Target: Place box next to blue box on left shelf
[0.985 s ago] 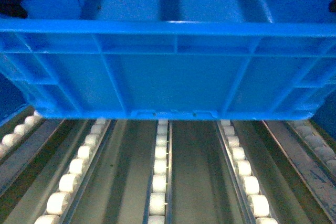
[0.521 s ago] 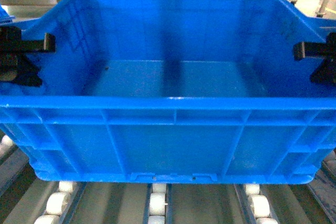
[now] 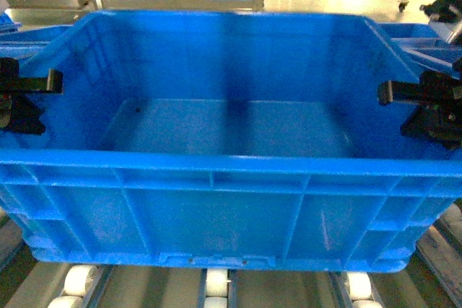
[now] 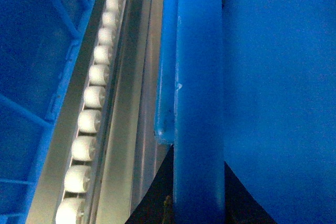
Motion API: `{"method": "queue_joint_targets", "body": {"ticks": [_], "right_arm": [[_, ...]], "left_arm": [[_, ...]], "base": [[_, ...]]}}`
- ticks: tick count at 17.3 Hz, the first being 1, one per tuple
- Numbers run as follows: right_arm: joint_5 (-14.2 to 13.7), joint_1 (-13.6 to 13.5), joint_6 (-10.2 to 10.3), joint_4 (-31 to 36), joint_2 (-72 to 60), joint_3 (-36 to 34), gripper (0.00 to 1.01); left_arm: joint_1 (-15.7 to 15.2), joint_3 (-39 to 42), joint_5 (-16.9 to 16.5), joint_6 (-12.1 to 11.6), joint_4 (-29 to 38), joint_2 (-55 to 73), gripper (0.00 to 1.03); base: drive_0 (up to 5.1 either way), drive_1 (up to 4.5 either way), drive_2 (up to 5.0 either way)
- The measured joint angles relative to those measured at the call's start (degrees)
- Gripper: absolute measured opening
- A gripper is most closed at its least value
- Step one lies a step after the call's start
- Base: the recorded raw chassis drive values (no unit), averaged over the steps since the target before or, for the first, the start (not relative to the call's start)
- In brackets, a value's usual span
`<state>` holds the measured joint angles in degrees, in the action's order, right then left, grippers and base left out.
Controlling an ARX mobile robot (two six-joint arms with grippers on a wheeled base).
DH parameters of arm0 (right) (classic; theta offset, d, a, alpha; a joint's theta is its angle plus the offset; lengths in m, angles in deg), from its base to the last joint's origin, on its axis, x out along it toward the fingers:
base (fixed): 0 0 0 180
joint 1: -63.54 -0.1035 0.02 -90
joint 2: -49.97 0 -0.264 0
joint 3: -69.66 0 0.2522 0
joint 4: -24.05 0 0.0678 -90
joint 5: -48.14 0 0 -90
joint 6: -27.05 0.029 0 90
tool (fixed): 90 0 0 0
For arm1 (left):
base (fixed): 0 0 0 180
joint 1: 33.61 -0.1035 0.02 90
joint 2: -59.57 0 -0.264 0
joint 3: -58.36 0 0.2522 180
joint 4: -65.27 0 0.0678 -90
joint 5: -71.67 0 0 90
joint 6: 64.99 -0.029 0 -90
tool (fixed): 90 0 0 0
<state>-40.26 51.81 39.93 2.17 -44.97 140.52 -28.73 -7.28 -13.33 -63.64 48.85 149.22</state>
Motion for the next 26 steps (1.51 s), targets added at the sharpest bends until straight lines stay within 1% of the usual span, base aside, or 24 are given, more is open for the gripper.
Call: {"method": "queue_joint_targets", "body": {"ticks": [1, 3, 4, 5, 6, 7, 8, 10, 11, 12, 13, 14, 15, 23, 24, 25, 26], "right_arm": [[0.8, 0.0, 0.3, 0.2, -1.1, 0.1, 0.06], [0.7, 0.0, 0.6, -0.5, -1.1, 0.1, 0.06], [-0.1, 0.0, 0.6, -0.4, -1.2, 0.1, 0.09], [-0.4, 0.0, 0.8, 0.3, -1.4, 0.2, 0.2], [-1.8, -0.6, 0.7, 2.1, -1.4, 0.3, 0.29], [-3.0, -0.6, 0.6, 4.8, -1.4, 0.6, 0.41], [-3.2, -0.7, 0.5, 4.8, -1.2, 1.2, 0.52], [-3.2, -0.7, 0.5, 4.8, -1.0, 1.2, 0.76], [-3.2, -0.7, 0.5, 4.9, -1.0, 1.3, 0.87], [-3.2, -0.7, 0.6, 4.9, -1.0, 1.3, 0.99], [-3.3, -0.7, 0.6, 5.2, -1.0, 1.4, 0.97], [-3.3, -0.7, 0.6, 5.0, -0.9, 1.5, 0.98], [-3.3, -0.7, 0.6, 4.9, -0.9, 1.5, 0.98], [-3.4, -0.7, 0.5, 5.7, -0.9, 1.4, 0.98], [-6.8, -0.8, -1.7, 19.0, -1.2, -2.4, 0.93], [-10.7, -0.6, -4.6, 33.0, -1.0, -7.8, 0.84], [-12.0, -0.4, -7.1, 42.0, 0.0, -13.6, 0.76]], "left_arm": [[0.0, 0.4, 0.2, -0.2, -0.7, 0.7, 0.06], [0.0, 0.5, 0.2, -0.5, -0.2, 0.7, 0.06], [0.0, 0.5, -0.1, -0.2, -0.1, 0.7, 0.07], [0.2, 0.5, 2.0, -0.6, 0.2, 1.2, 0.18], [0.8, 0.3, 2.0, -0.7, 0.1, 1.6, 0.27], [0.9, 0.3, -0.4, 0.2, 1.4, 1.6, 0.39], [1.4, 0.3, -0.7, 1.0, 4.7, 1.3, 0.5], [2.2, 0.2, 1.8, 3.3, 11.5, 1.2, 0.73], [2.2, 0.2, 3.3, 3.9, 14.7, 1.1, 0.84], [2.1, 0.2, 5.6, 4.2, 18.2, 0.9, 0.97], [2.0, 0.2, 7.6, 4.2, 21.2, 0.8, 0.98], [2.0, 0.2, 8.8, 3.8, 22.8, 0.8, 0.98], [1.9, 0.2, 9.1, 3.5, 23.1, 0.7, 0.98], [1.9, 0.2, 9.1, 3.1, 23.0, 0.7, 0.98], [1.8, 0.7, 8.4, 2.6, 25.6, 0.7, 0.97], [1.0, 4.4, 4.2, 1.3, 36.9, 0.8, 0.88], [0.7, 8.1, 1.7, 0.7, 42.7, -0.3, 0.81]], "base": [[0.0, 0.0, 0.0], [0.0, 0.0, 0.0], [0.0, 0.0, 0.0], [0.0, 0.0, 0.0], [0.0, 0.0, 0.0], [0.0, 0.0, 0.0], [0.0, 0.0, 0.0], [0.0, 0.0, 0.0], [0.0, 0.0, 0.0], [0.0, 0.0, 0.0], [0.0, 0.0, 0.0], [0.0, 0.0, 0.0], [0.0, 0.0, 0.0], [0.0, 0.0, 0.0], [0.0, 0.0, 0.0], [0.0, 0.0, 0.0], [0.0, 0.0, 0.0]]}}
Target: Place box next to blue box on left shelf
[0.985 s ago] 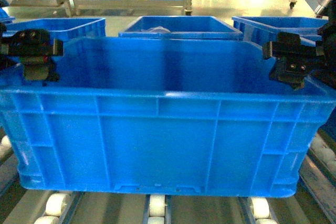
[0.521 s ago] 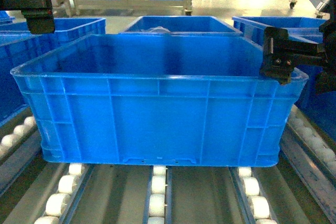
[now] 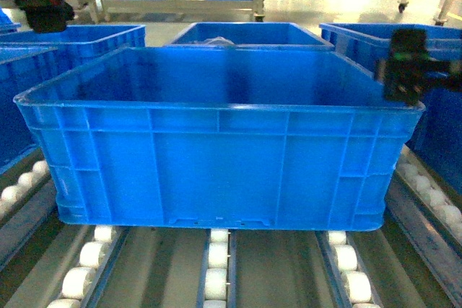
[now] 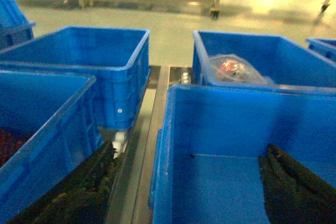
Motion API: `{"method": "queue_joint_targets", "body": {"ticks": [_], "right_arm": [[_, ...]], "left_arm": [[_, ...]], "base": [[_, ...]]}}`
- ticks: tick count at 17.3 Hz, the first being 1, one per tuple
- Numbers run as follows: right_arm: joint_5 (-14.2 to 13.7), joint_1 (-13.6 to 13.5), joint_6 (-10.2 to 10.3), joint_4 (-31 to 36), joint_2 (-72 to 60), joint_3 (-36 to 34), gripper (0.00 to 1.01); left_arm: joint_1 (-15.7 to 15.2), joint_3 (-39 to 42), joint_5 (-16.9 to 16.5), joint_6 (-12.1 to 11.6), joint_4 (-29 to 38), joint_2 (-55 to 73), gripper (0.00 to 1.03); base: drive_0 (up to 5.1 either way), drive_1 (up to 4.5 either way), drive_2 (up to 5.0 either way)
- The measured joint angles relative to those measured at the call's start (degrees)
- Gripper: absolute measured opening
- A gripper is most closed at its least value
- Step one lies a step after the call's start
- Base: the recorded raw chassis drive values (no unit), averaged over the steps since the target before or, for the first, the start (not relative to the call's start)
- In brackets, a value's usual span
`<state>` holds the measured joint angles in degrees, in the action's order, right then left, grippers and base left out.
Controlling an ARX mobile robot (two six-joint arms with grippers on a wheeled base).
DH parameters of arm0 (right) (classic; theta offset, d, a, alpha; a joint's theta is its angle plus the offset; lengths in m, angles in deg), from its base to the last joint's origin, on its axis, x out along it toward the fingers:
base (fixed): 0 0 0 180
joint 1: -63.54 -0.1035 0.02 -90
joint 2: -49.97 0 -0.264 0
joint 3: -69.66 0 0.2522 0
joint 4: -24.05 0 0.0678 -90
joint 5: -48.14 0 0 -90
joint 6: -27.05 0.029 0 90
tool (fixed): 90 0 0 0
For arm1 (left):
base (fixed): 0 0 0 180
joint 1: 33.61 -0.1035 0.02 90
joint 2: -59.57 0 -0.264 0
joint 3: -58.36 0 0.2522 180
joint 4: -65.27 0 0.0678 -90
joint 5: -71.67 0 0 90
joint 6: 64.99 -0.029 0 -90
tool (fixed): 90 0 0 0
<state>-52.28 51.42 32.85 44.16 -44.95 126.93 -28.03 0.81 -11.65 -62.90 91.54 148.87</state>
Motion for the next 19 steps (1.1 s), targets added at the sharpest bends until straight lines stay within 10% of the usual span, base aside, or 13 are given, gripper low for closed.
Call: {"method": "queue_joint_targets", "body": {"ticks": [3, 5, 6, 12, 19], "right_arm": [[0.9, 3.2, -4.1, 22.4, 6.5, -14.4, 0.47], [2.0, 4.3, -4.5, 26.1, 12.7, -18.8, 0.28], [4.2, 5.9, -5.5, 24.8, 17.6, -26.8, 0.01], [9.9, 11.9, -5.4, 23.3, 29.7, -38.1, 0.01], [10.4, 12.1, -5.4, 9.2, 49.6, -42.2, 0.01]], "left_arm": [[-1.2, 12.2, -2.1, -1.1, 11.3, -6.2, 0.51], [-1.8, 17.4, -2.8, -1.1, 12.9, -10.5, 0.33], [-3.5, 24.9, -4.5, -1.1, 13.3, -16.1, 0.02], [-5.6, 35.4, -6.6, -1.2, 9.8, -30.2, 0.01], [-5.6, 42.8, -6.6, -1.2, 3.1, -43.5, 0.01]], "base": [[0.0, 0.0, 0.0], [0.0, 0.0, 0.0], [0.0, 0.0, 0.0], [0.0, 0.0, 0.0], [0.0, 0.0, 0.0]]}}
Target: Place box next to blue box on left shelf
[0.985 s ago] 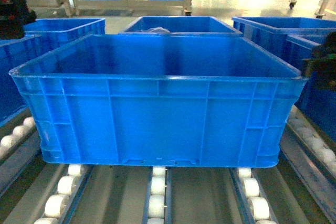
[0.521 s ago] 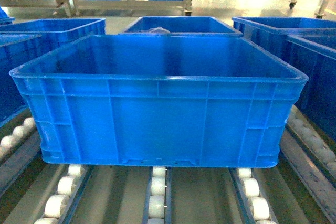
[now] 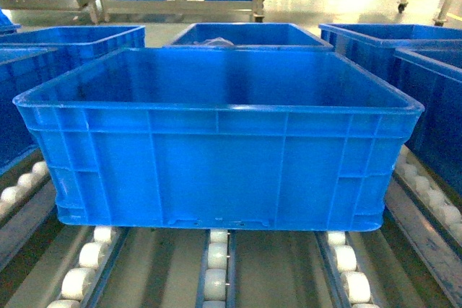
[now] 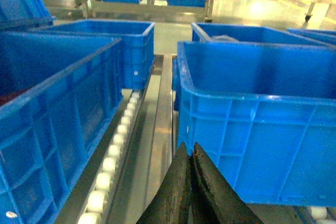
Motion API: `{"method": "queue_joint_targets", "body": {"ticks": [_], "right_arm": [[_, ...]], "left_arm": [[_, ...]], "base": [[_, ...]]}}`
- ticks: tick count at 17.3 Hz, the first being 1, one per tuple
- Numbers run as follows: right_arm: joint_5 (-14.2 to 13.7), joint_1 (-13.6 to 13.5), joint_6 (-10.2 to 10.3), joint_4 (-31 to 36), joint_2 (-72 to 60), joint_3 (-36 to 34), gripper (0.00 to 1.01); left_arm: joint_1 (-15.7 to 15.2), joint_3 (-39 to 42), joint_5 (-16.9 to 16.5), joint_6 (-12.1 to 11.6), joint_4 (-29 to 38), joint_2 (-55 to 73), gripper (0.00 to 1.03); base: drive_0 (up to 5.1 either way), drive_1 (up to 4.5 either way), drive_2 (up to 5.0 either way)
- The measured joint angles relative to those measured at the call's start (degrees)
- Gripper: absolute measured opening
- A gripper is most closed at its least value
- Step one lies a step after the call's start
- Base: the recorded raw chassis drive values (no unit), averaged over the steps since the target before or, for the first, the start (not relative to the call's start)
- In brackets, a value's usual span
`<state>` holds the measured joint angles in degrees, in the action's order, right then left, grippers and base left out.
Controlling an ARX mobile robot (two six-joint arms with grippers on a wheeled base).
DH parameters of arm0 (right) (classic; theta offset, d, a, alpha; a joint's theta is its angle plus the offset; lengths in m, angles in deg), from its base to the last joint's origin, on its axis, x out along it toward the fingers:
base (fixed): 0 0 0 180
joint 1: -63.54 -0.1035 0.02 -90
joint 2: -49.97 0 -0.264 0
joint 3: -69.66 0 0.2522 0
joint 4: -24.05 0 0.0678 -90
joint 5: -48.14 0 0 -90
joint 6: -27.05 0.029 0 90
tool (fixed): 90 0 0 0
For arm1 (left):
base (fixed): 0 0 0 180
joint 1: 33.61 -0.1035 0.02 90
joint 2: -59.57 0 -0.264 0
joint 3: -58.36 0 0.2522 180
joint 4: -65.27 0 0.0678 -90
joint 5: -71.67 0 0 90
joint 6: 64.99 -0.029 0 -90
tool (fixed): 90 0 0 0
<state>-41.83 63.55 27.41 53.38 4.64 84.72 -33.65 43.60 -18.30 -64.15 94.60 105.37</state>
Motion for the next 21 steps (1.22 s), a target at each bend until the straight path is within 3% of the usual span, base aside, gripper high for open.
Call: {"method": "queue_joint_targets", "body": {"ticks": [5, 13, 21], "right_arm": [[0.0, 0.0, 0.0, -4.5, 5.5, -0.5, 0.01], [0.0, 0.0, 0.0, -23.0, 25.3, -0.5, 0.01], [0.0, 0.0, 0.0, -34.9, 36.6, -0.5, 0.01]], "left_arm": [[0.0, 0.0, 0.0, 0.0, -4.3, -5.7, 0.01], [0.0, 0.1, 0.0, 0.0, -23.1, -25.8, 0.01], [0.0, 0.1, 0.0, 0.0, -34.0, -36.4, 0.01]], "base": [[0.0, 0.0, 0.0], [0.0, 0.0, 0.0], [0.0, 0.0, 0.0]]}}
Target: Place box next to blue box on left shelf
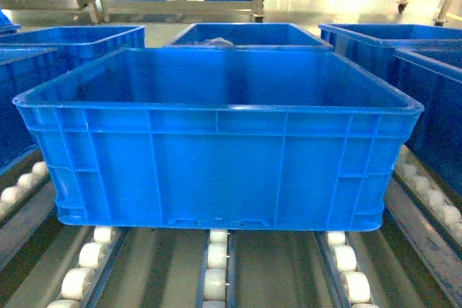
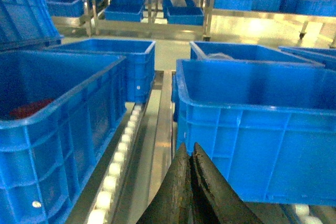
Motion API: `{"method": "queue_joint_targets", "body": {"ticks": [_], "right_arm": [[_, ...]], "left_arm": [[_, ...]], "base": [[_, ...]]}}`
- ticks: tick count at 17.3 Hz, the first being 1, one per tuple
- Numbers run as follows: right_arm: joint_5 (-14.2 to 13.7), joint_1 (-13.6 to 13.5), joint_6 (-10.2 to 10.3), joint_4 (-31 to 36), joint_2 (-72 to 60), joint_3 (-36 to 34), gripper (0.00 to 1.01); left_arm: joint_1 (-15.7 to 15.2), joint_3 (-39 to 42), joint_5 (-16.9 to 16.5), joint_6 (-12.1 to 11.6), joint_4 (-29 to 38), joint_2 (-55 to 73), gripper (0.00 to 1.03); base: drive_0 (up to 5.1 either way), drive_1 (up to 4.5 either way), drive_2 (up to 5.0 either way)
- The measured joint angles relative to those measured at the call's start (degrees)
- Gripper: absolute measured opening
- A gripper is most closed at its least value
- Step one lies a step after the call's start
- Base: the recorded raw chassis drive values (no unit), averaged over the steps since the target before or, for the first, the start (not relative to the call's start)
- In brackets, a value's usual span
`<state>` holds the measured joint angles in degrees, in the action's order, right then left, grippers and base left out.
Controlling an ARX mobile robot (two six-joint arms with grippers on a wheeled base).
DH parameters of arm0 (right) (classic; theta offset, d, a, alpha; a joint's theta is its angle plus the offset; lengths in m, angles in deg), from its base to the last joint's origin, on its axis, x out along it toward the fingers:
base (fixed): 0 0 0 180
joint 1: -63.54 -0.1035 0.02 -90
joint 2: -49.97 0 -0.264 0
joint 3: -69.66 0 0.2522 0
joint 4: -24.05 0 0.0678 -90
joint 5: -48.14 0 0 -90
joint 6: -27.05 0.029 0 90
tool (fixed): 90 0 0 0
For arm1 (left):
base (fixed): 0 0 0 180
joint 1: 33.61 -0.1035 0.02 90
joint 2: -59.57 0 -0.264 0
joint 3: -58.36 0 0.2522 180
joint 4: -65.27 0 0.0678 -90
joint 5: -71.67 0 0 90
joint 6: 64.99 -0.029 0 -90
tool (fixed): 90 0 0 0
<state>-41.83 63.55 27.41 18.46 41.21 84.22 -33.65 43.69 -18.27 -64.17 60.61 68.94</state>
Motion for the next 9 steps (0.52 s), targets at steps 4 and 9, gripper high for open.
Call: {"method": "queue_joint_targets", "body": {"ticks": [4, 9], "right_arm": [[0.0, 0.0, 0.0, -8.2, 8.5, 0.0, 0.01], [0.0, 0.0, 0.0, -8.4, 8.5, 0.0, 0.21]], "left_arm": [[0.0, 0.0, 0.0, 0.0, -9.6, -8.8, 0.01], [0.0, 0.0, 0.0, 0.0, -9.5, -8.8, 0.2]], "base": [[0.0, 0.0, 0.0], [0.0, 0.0, 0.0]]}}
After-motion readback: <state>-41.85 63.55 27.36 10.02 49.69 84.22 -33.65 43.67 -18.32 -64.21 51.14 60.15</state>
